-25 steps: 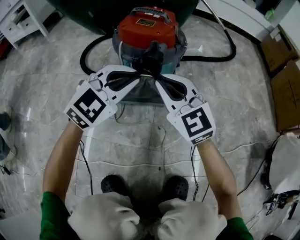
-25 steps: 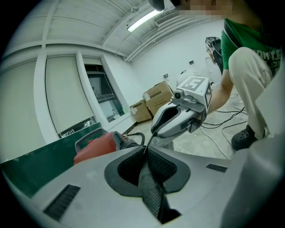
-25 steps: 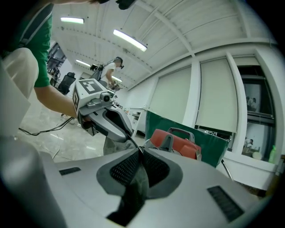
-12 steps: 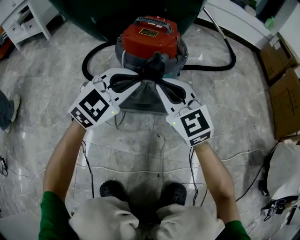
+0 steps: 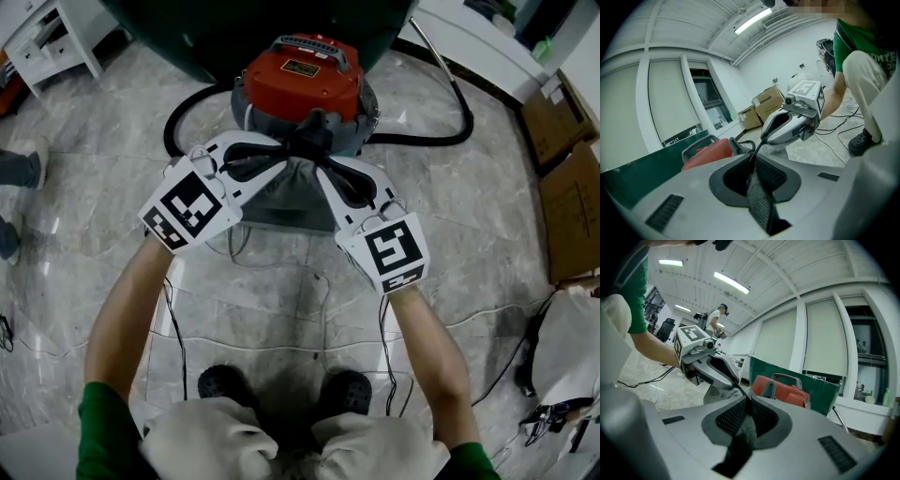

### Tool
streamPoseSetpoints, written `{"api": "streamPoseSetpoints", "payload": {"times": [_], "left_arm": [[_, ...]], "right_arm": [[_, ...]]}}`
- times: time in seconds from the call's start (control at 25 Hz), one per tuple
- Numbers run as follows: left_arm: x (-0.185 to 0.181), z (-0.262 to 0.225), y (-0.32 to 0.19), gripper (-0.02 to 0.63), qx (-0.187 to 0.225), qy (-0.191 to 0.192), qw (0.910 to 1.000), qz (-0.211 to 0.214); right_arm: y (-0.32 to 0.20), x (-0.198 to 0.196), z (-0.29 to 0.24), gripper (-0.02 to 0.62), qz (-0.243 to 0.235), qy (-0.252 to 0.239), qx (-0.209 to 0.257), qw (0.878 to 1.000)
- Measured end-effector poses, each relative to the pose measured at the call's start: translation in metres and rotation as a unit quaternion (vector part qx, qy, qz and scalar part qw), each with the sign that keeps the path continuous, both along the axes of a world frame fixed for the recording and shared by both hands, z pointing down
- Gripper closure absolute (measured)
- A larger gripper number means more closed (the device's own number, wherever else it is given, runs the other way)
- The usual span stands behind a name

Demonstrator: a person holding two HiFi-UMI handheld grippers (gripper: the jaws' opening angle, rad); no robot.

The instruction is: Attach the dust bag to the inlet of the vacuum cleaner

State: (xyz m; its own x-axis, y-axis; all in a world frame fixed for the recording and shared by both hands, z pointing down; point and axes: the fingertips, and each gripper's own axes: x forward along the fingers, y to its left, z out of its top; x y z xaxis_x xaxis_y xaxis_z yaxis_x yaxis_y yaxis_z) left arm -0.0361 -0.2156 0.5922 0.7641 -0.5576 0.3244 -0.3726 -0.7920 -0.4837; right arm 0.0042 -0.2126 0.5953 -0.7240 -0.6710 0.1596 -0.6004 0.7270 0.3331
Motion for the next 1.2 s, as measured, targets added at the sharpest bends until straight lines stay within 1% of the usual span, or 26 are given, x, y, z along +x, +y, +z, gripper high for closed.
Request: {"api": "streamPoseSetpoints", "payload": {"times": [0.6,0.92,1.08,1.2], "left_arm": [[-0.002,-0.001,-0.018,0.558,0.003,0.0,1.0,0.009],[-0.002,0.001,-0.027,0.555,0.005,0.006,1.0,0.004],[-0.003,0.0,-0.039,0.557,0.006,0.008,0.9999,-0.006],[-0.001,0.002,-0.043,0.557,0.006,0.009,0.9999,-0.006]], "right_arm": [[-0.016,-0.002,0.001,0.563,-0.001,-0.003,0.007,1.0],[-0.02,-0.002,0.003,0.563,0.011,-0.01,0.008,1.0],[-0.024,-0.004,0.002,0.563,0.015,-0.002,0.012,1.0],[-0.028,-0.002,0.003,0.563,0.016,0.003,0.015,1.0]]}}
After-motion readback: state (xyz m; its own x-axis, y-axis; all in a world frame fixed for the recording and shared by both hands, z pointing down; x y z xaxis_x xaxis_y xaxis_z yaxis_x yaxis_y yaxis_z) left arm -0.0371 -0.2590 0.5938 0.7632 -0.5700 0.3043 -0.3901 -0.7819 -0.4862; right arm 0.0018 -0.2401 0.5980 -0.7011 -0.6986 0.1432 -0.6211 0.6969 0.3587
